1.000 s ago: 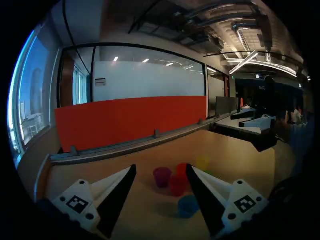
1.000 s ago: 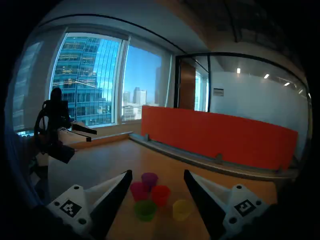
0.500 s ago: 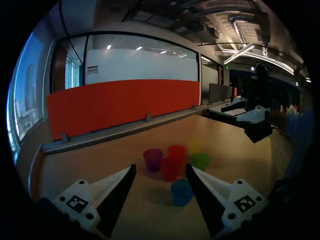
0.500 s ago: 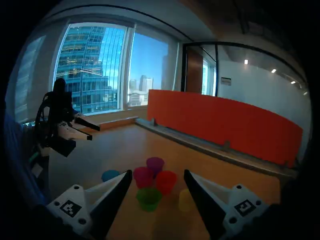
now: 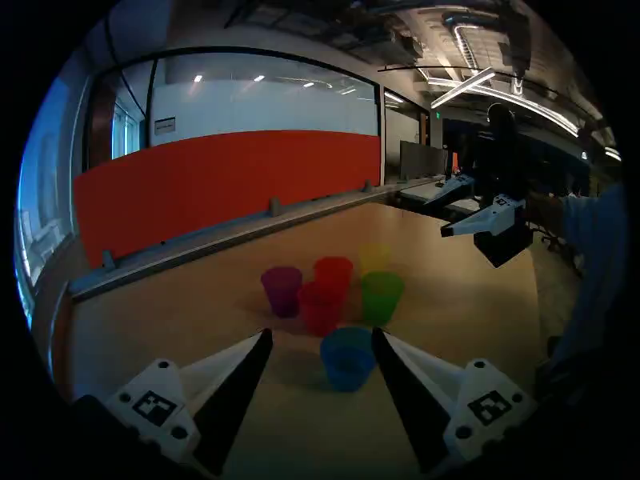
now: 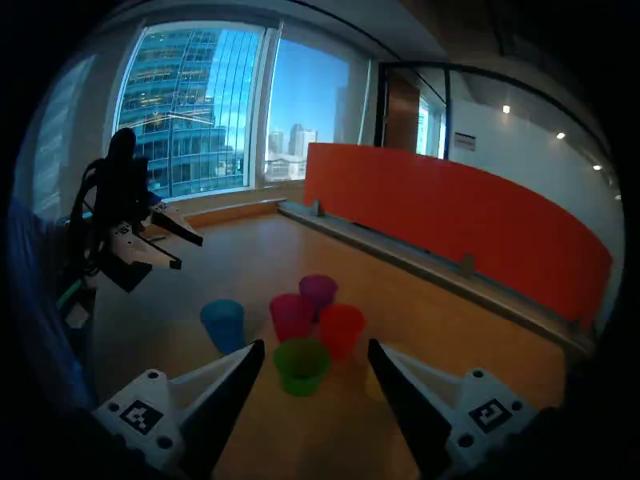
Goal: Pour water
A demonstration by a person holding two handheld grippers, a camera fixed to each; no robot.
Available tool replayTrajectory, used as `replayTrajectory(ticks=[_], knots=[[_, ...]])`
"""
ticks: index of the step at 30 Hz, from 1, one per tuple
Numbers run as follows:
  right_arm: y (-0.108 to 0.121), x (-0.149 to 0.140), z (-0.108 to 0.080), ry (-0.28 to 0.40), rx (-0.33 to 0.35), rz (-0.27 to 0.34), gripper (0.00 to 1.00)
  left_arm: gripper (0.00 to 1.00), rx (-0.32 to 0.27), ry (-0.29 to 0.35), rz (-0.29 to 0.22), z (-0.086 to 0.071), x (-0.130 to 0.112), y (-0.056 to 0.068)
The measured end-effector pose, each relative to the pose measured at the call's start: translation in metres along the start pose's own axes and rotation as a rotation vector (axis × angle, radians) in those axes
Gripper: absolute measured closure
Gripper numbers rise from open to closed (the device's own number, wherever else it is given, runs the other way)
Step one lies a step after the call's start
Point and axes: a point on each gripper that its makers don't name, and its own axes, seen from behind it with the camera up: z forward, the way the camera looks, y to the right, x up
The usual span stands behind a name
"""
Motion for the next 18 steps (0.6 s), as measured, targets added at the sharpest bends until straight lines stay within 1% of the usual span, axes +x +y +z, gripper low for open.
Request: replayTrajectory(ticks=[9,18], knots=[[-0.003,-0.025,0.012,-0.059,0.031,-0.005,0.0,0.08,-0.071,-0.064,-0.011,0.01,-0.022,0.018],[-0.004,-0.048,0.028,-0.111,0.049,-0.009,0.0,0.08,-0.105,-0.138,0.031,0.021,-0.05,0.028]])
